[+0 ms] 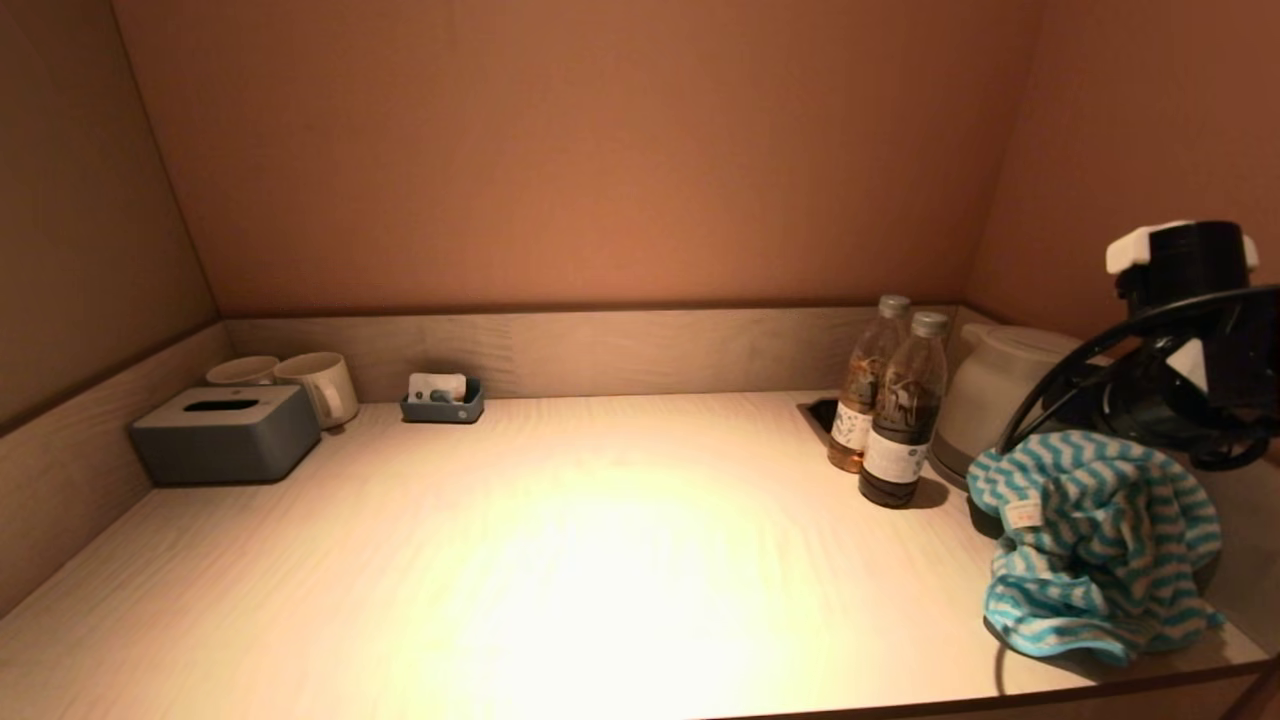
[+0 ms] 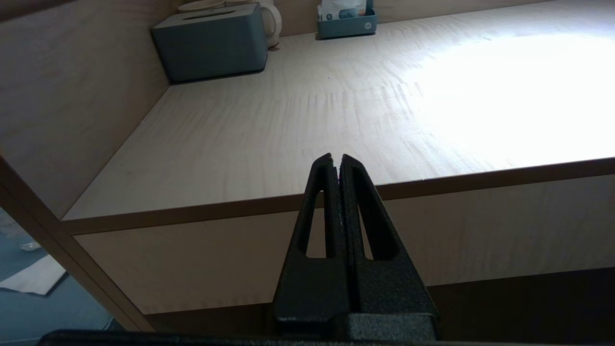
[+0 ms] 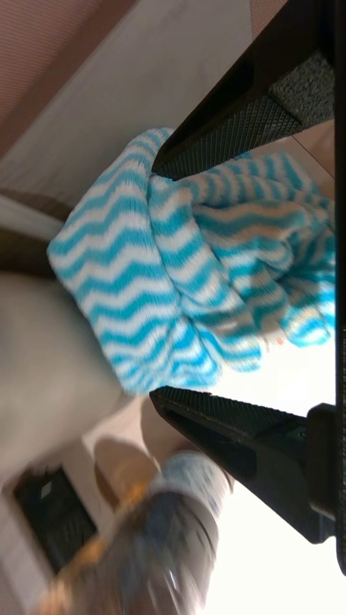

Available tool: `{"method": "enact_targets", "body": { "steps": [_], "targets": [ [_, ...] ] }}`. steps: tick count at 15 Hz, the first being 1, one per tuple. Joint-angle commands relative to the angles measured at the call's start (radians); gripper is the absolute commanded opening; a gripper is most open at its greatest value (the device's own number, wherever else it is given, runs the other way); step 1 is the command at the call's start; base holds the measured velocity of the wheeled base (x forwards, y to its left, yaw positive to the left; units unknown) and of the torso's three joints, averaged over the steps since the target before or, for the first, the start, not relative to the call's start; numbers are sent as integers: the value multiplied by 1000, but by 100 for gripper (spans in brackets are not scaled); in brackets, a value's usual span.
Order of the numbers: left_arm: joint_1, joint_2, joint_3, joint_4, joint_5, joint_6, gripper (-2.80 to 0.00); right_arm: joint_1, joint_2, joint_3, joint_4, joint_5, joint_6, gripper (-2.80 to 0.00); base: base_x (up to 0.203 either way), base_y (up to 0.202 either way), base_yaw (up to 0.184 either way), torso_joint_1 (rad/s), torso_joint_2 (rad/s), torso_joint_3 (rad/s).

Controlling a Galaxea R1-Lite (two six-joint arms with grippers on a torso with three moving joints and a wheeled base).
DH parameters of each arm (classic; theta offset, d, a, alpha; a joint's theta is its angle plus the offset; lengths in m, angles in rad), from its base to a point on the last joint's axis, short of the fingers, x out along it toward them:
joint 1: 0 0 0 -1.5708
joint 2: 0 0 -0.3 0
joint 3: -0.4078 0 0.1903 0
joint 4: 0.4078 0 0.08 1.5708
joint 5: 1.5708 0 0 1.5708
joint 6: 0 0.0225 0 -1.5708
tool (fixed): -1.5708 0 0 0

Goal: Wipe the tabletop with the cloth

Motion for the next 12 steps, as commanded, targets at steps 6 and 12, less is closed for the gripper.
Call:
{"method": "enact_targets", "body": {
  "steps": [6, 12],
  "targets": [
    [0, 0, 0, 0, 0, 1, -280, 62, -122, 39, 4, -2, -4, -280, 0, 0, 0, 0, 0, 0],
    [0, 0, 0, 0, 0, 1, -280, 122, -218, 76, 2, 21, -21, -280, 0, 0, 0, 0, 0, 0]
  ]
}}
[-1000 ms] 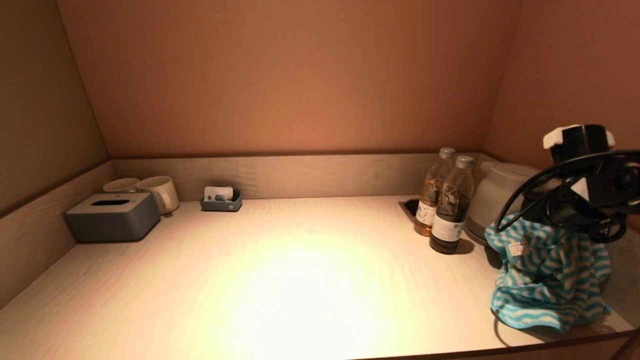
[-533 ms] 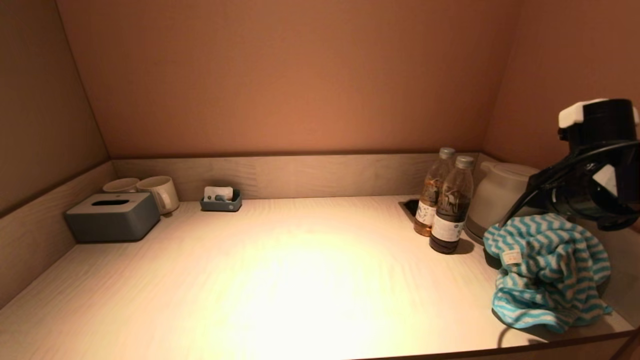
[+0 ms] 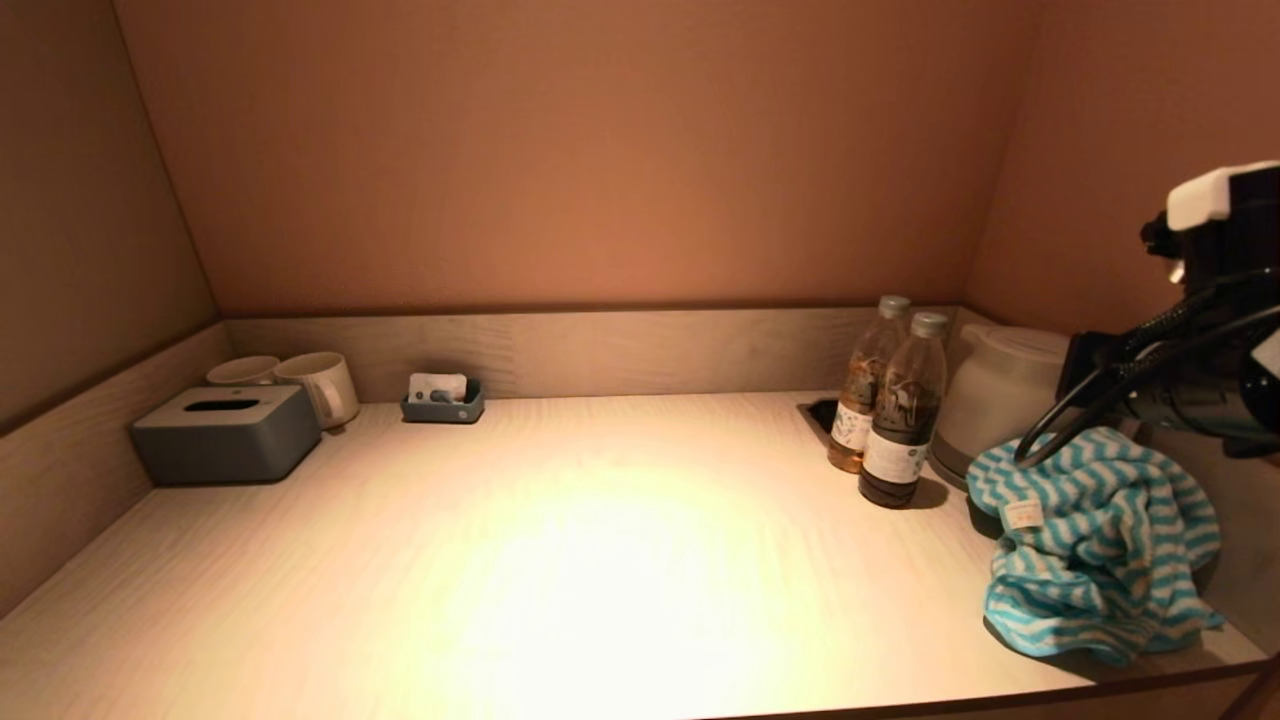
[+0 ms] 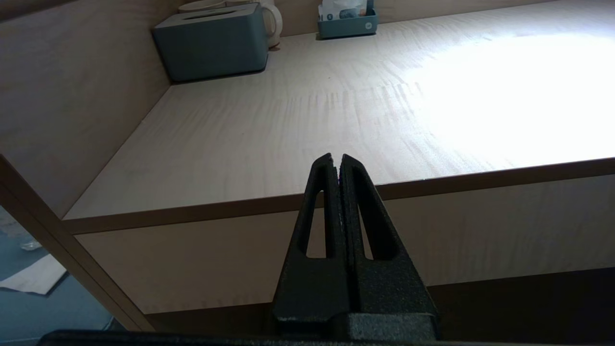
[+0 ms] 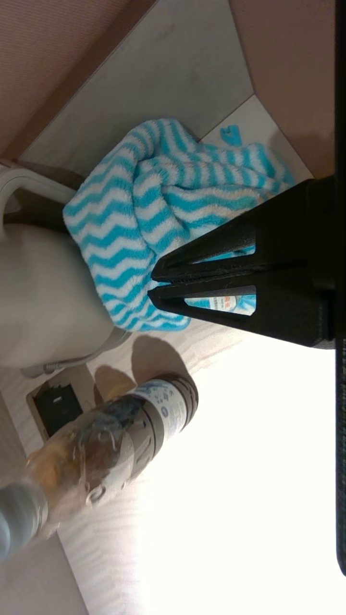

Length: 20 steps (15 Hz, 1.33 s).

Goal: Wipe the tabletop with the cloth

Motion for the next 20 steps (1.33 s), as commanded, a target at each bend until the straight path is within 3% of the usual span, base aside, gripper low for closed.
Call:
{"method": "enact_targets", "body": {
  "steps": [1, 4, 11, 20],
  "targets": [
    [0, 0, 0, 0, 0, 0, -280, 12, -35, 8, -4, 33, -23, -280, 0, 0, 0, 0, 0, 0],
    [0, 0, 0, 0, 0, 0, -280, 52, -127, 27, -4, 96, -42, -280, 0, 0, 0, 0, 0, 0],
    [0, 0, 0, 0, 0, 0, -280, 141, -491, 106, 7, 176, -186, -280, 0, 0, 0, 0, 0, 0],
    [0, 0, 0, 0, -3, 0, -280, 154, -767, 195, 67, 48, -209, -280, 0, 0, 0, 0, 0, 0]
  ]
}}
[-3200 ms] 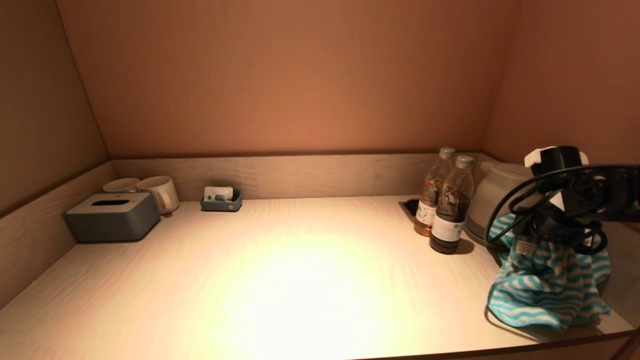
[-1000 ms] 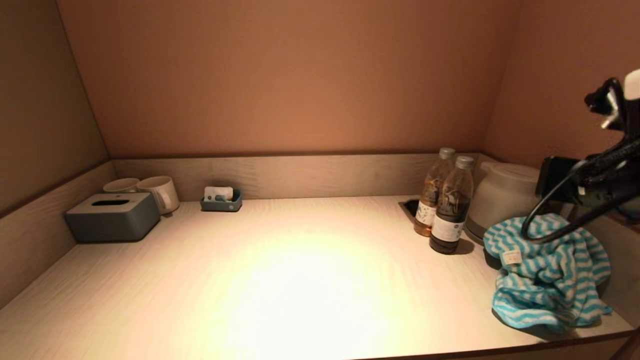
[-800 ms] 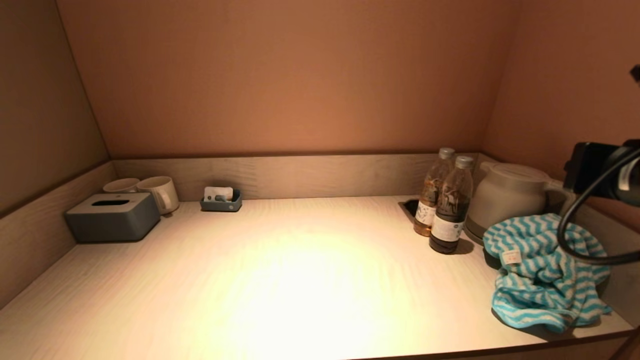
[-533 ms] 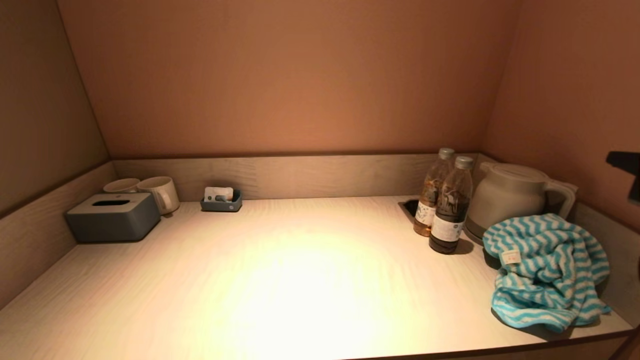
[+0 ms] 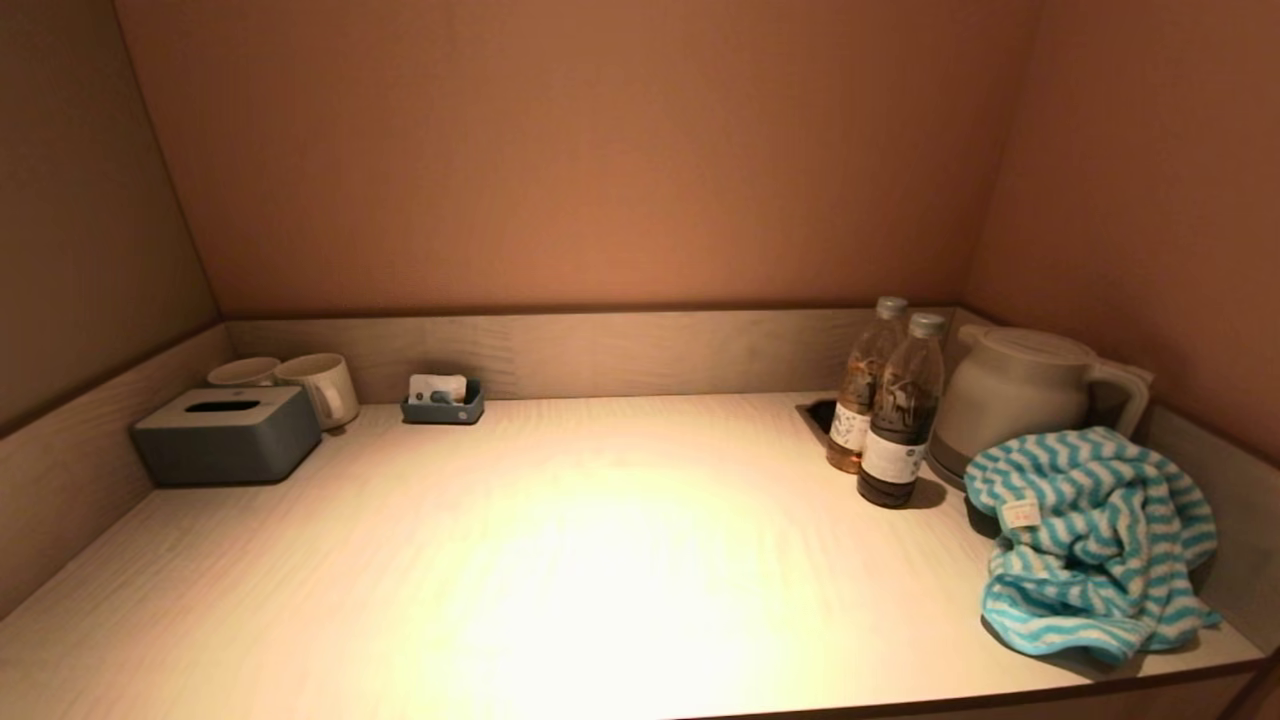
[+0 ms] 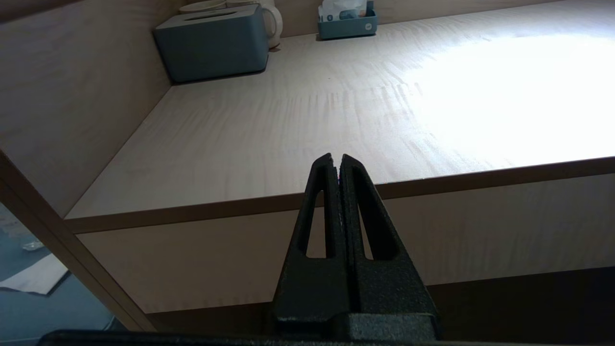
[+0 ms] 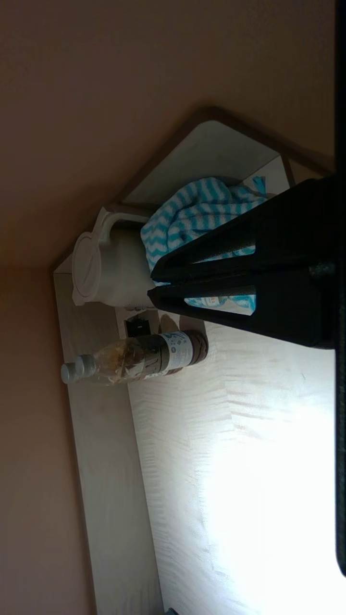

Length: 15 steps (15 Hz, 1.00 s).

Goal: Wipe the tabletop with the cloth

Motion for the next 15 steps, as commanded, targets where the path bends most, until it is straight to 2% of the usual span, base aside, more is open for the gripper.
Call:
{"method": "enact_targets", "body": {
  "steps": [1, 5, 10, 13, 15],
  "targets": [
    [0, 0, 0, 0, 2, 0, -280, -1, -74, 20, 1, -27, 1, -280, 0, 0, 0, 0, 0, 0],
    [0, 0, 0, 0, 2, -1, -280, -5, -187, 100, -11, -26, -28, -280, 0, 0, 0, 0, 0, 0],
    [0, 0, 0, 1, 2, -4, -280, -15, -280, 139, -15, -15, -73, -280, 0, 0, 0, 0, 0, 0],
    [0, 0, 0, 1, 2, -4, -280, -24, -369, 162, -7, 62, -75, -280, 0, 0, 0, 0, 0, 0],
    [0, 0, 0, 1, 2, -4, -280, -32, -393, 161, -4, 71, -76, -280, 0, 0, 0, 0, 0, 0]
  ]
}}
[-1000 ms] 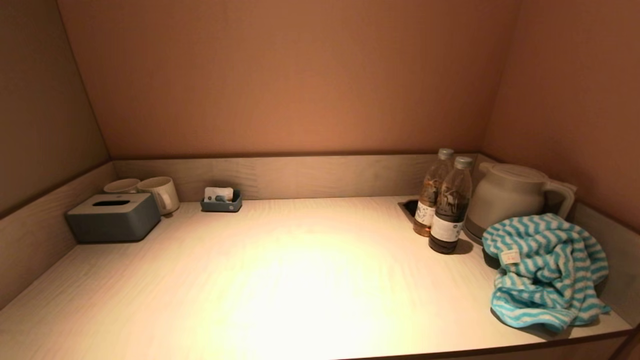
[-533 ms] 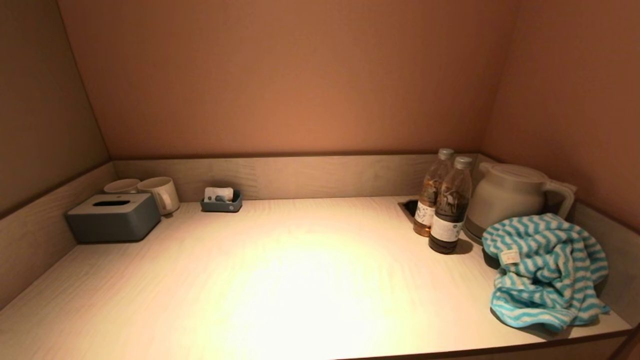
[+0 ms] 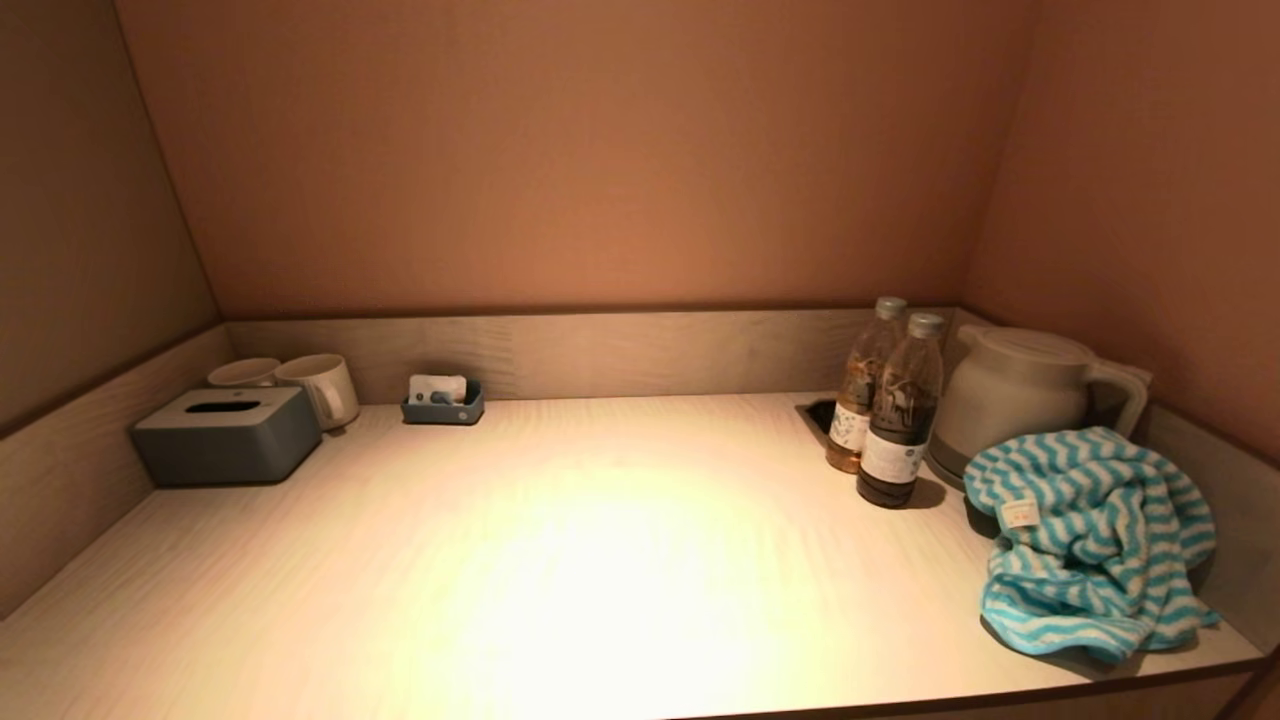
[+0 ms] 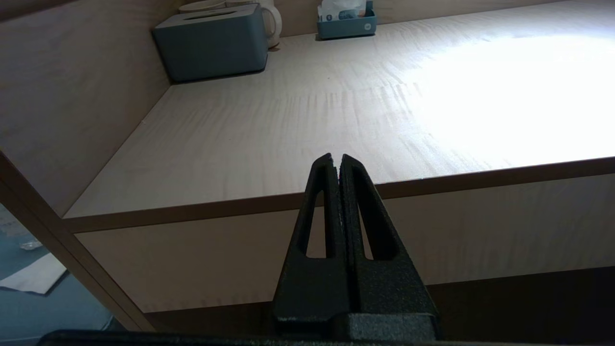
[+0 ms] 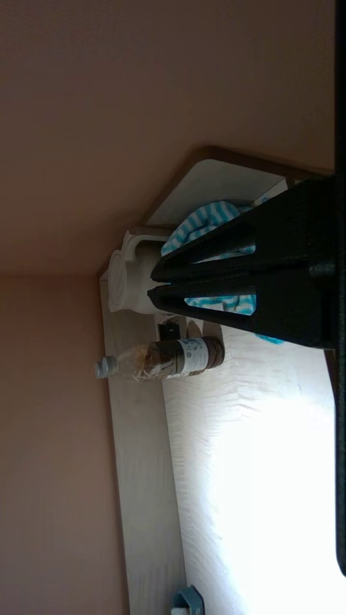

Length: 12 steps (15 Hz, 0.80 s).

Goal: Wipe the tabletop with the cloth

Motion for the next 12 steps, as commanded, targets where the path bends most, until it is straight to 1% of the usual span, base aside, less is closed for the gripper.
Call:
{"method": "enact_targets", "body": {
  "steps": [1, 3, 4, 7, 8, 10, 12],
  "targets": [
    [0, 0, 0, 0, 0, 0, -280, -2, -28, 1, 2, 18, 0, -280, 0, 0, 0, 0, 0, 0],
    [0, 0, 0, 0, 0, 0, -280, -2, -28, 1, 2, 18, 0, -280, 0, 0, 0, 0, 0, 0],
    [0, 0, 0, 0, 0, 0, -280, -20, -44, 11, 9, 32, -5, -280, 0, 0, 0, 0, 0, 0],
    [0, 0, 0, 0, 0, 0, -280, -120, -189, 123, 17, 114, -12, -280, 0, 0, 0, 0, 0, 0],
    [0, 0, 0, 0, 0, 0, -280, -133, -195, 143, 17, 135, -5, -280, 0, 0, 0, 0, 0, 0],
    [0, 0, 0, 0, 0, 0, -280, -132, -223, 185, 14, 151, -3, -280, 0, 0, 0, 0, 0, 0],
    [0, 0, 0, 0, 0, 0, -280, -131, -264, 225, 12, 198, -5, -280, 0, 0, 0, 0, 0, 0]
  ]
}}
